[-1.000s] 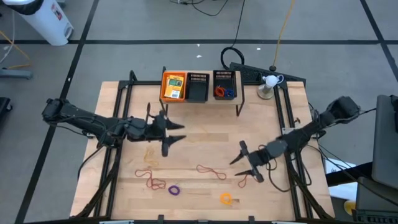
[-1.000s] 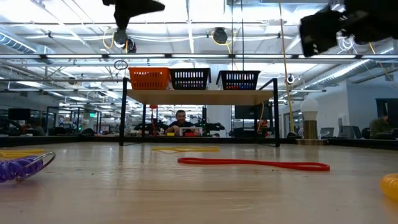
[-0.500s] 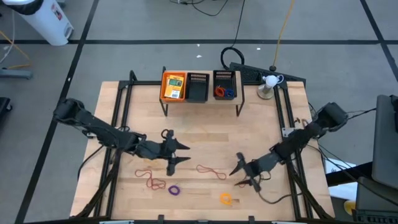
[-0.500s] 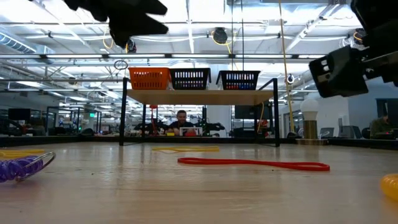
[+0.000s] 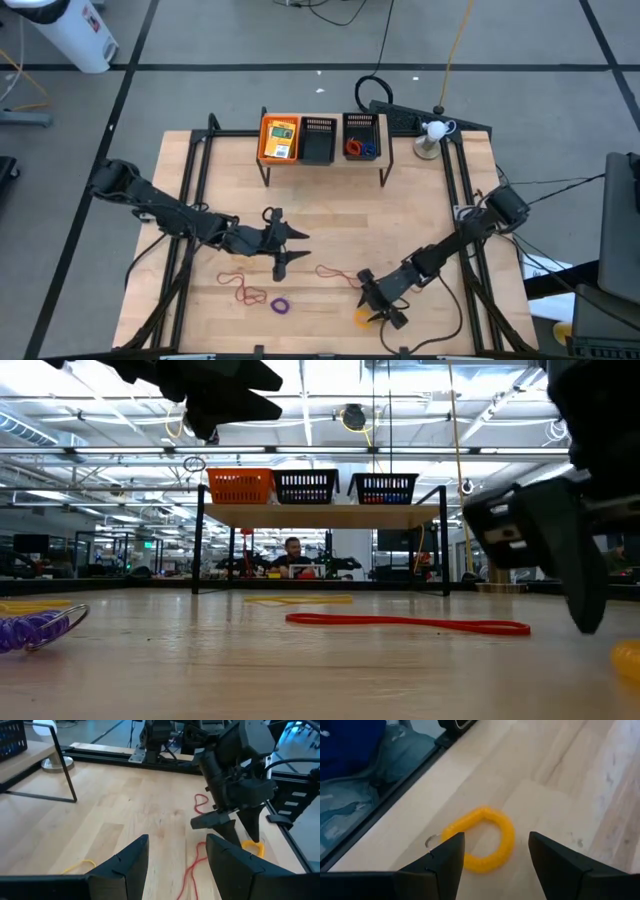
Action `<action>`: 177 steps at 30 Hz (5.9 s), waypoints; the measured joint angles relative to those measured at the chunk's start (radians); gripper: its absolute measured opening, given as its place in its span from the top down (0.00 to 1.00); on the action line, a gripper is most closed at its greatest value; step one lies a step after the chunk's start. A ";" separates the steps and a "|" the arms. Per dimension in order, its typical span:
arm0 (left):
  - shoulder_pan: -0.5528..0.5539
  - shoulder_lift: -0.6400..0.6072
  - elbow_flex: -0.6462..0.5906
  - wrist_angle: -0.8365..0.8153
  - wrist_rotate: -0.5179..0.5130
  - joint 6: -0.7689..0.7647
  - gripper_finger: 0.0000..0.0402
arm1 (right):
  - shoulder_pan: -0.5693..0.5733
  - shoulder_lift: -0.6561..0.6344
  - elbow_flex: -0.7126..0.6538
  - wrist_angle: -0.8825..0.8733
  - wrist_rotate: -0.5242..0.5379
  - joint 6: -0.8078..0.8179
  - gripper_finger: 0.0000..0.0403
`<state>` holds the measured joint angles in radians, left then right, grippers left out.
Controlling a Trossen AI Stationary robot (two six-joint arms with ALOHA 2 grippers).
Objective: Pick & Place Office Desk Supplies
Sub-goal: Put the yellow spring keychain into the right black bin on the shelf, then put the violet spring keychain into the right black bin on the shelf
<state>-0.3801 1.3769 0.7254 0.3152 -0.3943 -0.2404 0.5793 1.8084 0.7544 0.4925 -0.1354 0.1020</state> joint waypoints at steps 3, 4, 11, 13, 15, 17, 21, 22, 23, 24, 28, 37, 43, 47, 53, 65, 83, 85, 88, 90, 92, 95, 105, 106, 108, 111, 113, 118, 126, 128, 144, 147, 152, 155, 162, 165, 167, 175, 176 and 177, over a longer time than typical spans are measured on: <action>0.000 0.000 0.000 0.006 0.000 0.002 0.51 | -0.006 0.015 0.000 -0.004 0.000 0.032 0.48; 0.000 0.000 0.000 0.008 0.000 0.003 0.51 | -0.007 0.021 0.000 -0.004 0.000 0.042 0.48; 0.000 0.000 0.000 0.029 0.000 0.002 0.51 | -0.010 0.023 0.004 -0.096 0.064 0.040 0.48; 0.000 0.000 0.000 0.031 0.000 0.002 0.51 | -0.013 0.022 0.004 -0.123 0.080 0.035 0.50; 0.000 0.000 0.000 0.031 0.000 0.002 0.51 | -0.019 0.022 0.004 -0.147 0.081 0.031 0.54; 0.000 0.000 0.000 0.031 0.000 -0.005 0.51 | -0.026 0.022 0.003 -0.158 0.083 0.013 0.61; 0.000 0.000 0.000 0.031 0.000 -0.006 0.51 | -0.029 0.023 0.002 -0.164 0.115 -0.021 0.83; 0.000 0.000 0.000 0.031 0.000 -0.006 0.51 | -0.030 0.023 0.002 -0.162 0.115 -0.029 0.90; 0.000 0.000 0.000 0.030 0.000 -0.006 0.51 | -0.030 0.023 0.002 -0.158 0.118 -0.039 0.94; 0.000 0.000 0.000 0.031 0.000 -0.007 0.51 | -0.029 0.023 0.002 -0.148 0.135 -0.046 0.96; 0.000 -0.001 0.000 0.030 0.000 -0.007 0.51 | -0.028 0.000 -0.002 -0.119 0.188 -0.071 0.96; 0.000 -0.001 0.000 0.027 0.000 -0.053 0.51 | -0.029 -0.278 -0.003 -0.278 0.348 -0.248 0.98; 0.000 -0.001 0.000 0.027 0.001 -0.074 0.51 | -0.048 -0.546 -0.003 -0.273 0.453 -0.438 0.99; 0.000 -0.001 0.000 0.026 0.001 -0.083 0.51 | -0.079 -0.695 -0.003 -0.256 0.585 -0.565 0.99; 0.000 -0.001 0.000 0.026 0.002 -0.083 0.51 | -0.202 -0.853 -0.003 -0.157 0.692 -0.737 0.99; 0.000 -0.001 0.000 0.026 0.002 -0.069 0.51 | -0.687 -0.890 -0.002 -0.107 0.530 -0.665 0.99; 0.000 -0.001 0.000 0.015 0.004 -0.051 0.51 | -1.056 -0.621 -0.002 0.022 0.315 -0.461 0.97; 0.000 -0.001 0.000 0.012 0.004 -0.051 0.51 | -1.056 -0.614 -0.002 0.020 0.315 -0.484 0.93; -0.001 -0.001 0.000 0.000 0.004 -0.073 0.51 | -1.054 -0.614 -0.002 0.034 0.313 -0.500 0.83; -0.001 -0.001 0.000 -0.007 0.004 -0.092 0.51 | -1.049 -0.616 -0.001 0.048 0.314 -0.494 0.74; -0.001 -0.001 0.000 -0.007 0.004 -0.110 0.51 | -1.048 -0.620 -0.001 0.069 0.315 -0.474 0.65; -0.002 -0.001 0.000 -0.007 0.003 -0.113 0.51 | -1.048 -0.623 0.000 0.107 0.313 -0.408 0.53; -0.020 0.011 0.000 0.106 -0.005 0.095 0.51 | -0.808 -0.618 -0.054 0.078 -0.253 -0.085 0.36; -0.035 0.011 0.000 0.092 0.001 0.100 0.51 | -0.749 -0.616 -0.080 0.074 -0.254 -0.078 0.36; -0.063 0.010 0.000 0.008 -0.011 0.058 0.51 | -0.625 -0.615 -0.135 0.069 -0.198 -0.081 0.37; -0.125 0.012 -0.002 -0.150 -0.058 -0.079 0.51 | -0.448 -0.598 -0.210 0.110 0.001 -0.091 0.39; -0.170 0.011 -0.002 -0.225 -0.070 -0.176 0.51 | -0.345 -0.575 -0.266 0.150 0.119 -0.091 0.39; -0.240 0.012 -0.001 -0.377 -0.079 -0.385 0.51 | -0.186 -0.474 -0.352 0.353 0.322 -0.088 0.41; -0.263 0.102 0.000 -0.444 0.108 -0.624 0.51 | -0.163 -0.256 -0.385 0.605 0.374 -0.094 0.41; -0.261 0.153 0.005 -0.452 0.190 -0.672 0.51 | -0.174 -0.212 -0.386 0.650 0.375 -0.094 0.41; -0.252 0.337 0.191 -0.534 0.263 -0.657 0.51 | -0.200 -0.132 -0.385 0.735 0.371 -0.083 0.41; -0.252 0.341 0.193 -0.547 0.255 -0.661 0.51 | -0.200 -0.132 -0.385 0.734 0.370 -0.083 0.41; -0.252 0.354 0.192 -0.591 0.256 -0.700 0.51 | -0.200 -0.132 -0.385 0.732 0.370 -0.083 0.41; -0.252 0.375 0.192 -0.579 0.271 -0.708 0.51 | -0.200 -0.132 -0.385 0.730 0.370 -0.083 0.41; -0.253 0.416 0.196 -0.571 0.270 -0.716 0.52 | -0.200 -0.132 -0.385 0.730 0.370 -0.080 0.41; -0.253 0.423 0.196 -0.572 0.260 -0.722 0.57 | -0.200 -0.132 -0.385 0.730 0.370 -0.079 0.41; -0.253 0.424 0.195 -0.575 0.245 -0.720 0.65 | -0.200 -0.132 -0.385 0.730 0.370 -0.079 0.41; -0.254 0.426 0.211 -0.581 0.150 -0.650 0.97 | -0.200 -0.132 -0.385 0.730 0.370 -0.079 0.41; -0.252 0.425 0.217 -0.576 0.137 -0.635 0.97 | -0.200 -0.132 -0.385 0.730 0.370 -0.079 0.41; -0.247 0.426 0.227 -0.570 0.116 -0.612 0.97 | -0.200 -0.132 -0.385 0.730 0.370 -0.078 0.41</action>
<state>-0.6268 1.8033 0.9523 -0.2549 -0.2781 -0.8524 0.3794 1.6764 0.3691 1.2224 0.2348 0.0238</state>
